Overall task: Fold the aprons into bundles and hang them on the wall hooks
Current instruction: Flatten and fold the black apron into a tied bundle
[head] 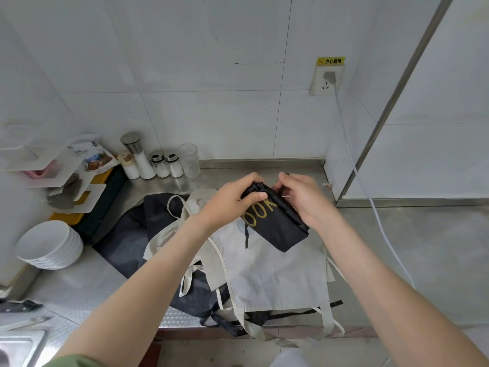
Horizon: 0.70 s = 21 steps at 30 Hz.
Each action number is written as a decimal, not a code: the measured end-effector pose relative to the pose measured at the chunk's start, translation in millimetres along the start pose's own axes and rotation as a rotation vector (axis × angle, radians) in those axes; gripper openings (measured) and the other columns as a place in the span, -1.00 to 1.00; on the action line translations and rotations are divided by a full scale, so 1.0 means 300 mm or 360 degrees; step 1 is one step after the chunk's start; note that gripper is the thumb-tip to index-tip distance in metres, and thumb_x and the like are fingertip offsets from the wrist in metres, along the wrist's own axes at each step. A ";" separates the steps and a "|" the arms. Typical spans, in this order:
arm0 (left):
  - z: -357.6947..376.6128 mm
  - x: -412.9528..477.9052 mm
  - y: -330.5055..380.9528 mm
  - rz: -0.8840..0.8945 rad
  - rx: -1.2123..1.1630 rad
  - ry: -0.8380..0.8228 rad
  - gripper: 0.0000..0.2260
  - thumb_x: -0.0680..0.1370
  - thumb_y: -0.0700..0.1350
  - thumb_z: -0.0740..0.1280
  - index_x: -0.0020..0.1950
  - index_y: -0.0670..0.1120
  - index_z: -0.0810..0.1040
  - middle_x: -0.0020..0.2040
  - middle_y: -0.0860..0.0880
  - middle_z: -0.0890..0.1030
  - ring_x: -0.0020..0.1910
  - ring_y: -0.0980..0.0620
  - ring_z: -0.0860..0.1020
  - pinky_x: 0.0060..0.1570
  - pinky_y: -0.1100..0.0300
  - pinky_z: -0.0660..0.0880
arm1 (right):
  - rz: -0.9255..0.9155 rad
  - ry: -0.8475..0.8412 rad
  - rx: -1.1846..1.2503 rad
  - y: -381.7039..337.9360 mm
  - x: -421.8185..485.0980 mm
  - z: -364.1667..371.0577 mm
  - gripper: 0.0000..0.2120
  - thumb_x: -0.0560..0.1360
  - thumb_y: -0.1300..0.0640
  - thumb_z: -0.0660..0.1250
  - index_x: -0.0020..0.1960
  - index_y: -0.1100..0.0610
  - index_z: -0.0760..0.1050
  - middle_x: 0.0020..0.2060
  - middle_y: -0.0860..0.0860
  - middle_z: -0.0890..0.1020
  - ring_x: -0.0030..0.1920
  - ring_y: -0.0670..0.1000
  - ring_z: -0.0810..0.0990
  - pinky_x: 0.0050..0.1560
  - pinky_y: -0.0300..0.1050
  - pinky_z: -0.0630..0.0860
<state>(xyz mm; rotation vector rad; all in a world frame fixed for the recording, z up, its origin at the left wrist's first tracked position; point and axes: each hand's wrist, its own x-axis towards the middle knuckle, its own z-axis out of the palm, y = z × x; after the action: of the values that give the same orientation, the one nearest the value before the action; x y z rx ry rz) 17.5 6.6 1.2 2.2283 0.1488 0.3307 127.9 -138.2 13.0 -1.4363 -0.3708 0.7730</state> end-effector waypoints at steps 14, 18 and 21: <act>0.022 -0.007 -0.057 0.0528 0.0421 -0.0005 -0.88 0.56 0.11 0.16 0.01 0.11 0.38 -0.10 0.03 0.47 -0.15 0.05 0.46 -0.16 0.14 0.45 | -0.0170 0.0236 -0.1028 0.005 0.040 -0.080 0.05 0.40 0.06 0.51 0.56 0.02 -0.20 0.53 -0.02 0.04 0.52 -0.03 0.03 0.46 -0.04 0.06; 0.055 -0.014 -0.062 0.0760 0.0646 -0.0074 -0.91 0.59 0.04 0.15 0.05 0.06 0.36 0.02 0.00 0.58 -0.14 0.00 0.53 -0.28 0.11 0.50 | -0.0381 -0.0117 -0.1462 0.026 0.044 -0.043 0.10 0.41 0.12 0.48 0.54 -0.04 -0.35 0.54 -0.02 -0.27 0.53 -0.04 -0.28 0.53 0.06 -0.12; 0.064 -0.021 -0.073 0.0871 0.0712 -0.0029 -0.91 0.62 0.02 0.14 0.05 0.05 0.38 0.10 0.07 0.42 -0.13 -0.02 0.50 -0.31 0.21 0.39 | -0.0500 -0.0134 -0.1537 0.041 0.045 -0.026 0.14 0.38 0.13 0.48 0.51 -0.07 -0.41 0.53 -0.03 -0.32 0.51 -0.05 -0.36 0.52 0.04 -0.22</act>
<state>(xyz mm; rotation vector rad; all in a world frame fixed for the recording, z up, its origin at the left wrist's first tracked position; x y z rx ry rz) 17.0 4.5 -28.4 2.6916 -0.4487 0.6188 139.6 -135.6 -2.9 -2.1589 -1.1088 0.3867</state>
